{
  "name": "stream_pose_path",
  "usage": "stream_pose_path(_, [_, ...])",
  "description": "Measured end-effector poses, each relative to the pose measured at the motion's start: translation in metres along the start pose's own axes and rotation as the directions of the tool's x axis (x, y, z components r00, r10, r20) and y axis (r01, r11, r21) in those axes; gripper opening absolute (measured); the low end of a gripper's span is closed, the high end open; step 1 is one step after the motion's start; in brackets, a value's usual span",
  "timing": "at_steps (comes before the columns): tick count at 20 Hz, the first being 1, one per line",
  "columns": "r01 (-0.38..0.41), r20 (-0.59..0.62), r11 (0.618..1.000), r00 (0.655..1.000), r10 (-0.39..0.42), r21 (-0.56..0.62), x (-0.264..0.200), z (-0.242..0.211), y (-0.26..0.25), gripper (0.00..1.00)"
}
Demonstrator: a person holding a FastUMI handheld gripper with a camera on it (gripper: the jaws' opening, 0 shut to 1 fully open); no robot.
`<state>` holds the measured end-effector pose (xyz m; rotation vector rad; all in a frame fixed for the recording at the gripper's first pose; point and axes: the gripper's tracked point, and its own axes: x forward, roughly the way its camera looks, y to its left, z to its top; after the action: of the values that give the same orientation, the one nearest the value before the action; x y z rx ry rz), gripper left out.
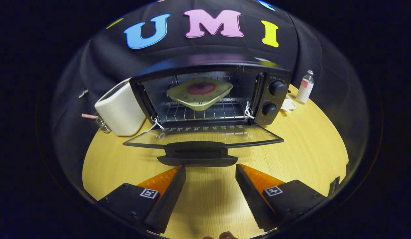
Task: Open the toaster oven, put the food inside, and close the toaster oven door.
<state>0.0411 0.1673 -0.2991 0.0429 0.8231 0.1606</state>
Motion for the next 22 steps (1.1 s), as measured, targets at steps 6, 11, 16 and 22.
stream_pose_path(6, [-0.016,0.165,0.999,0.986,0.01,0.033,-0.002,0.097,0.001,1.0])
stream_pose_path(11, [-0.022,0.356,1.0,0.934,0.015,0.015,-0.074,0.155,-0.015,0.99])
stream_pose_path(16, [0.002,0.526,1.0,0.851,0.004,-0.012,-0.161,0.178,-0.06,0.99])
stream_pose_path(22, [0.046,0.552,0.999,0.833,-0.03,-0.016,-0.227,0.158,-0.107,0.99])
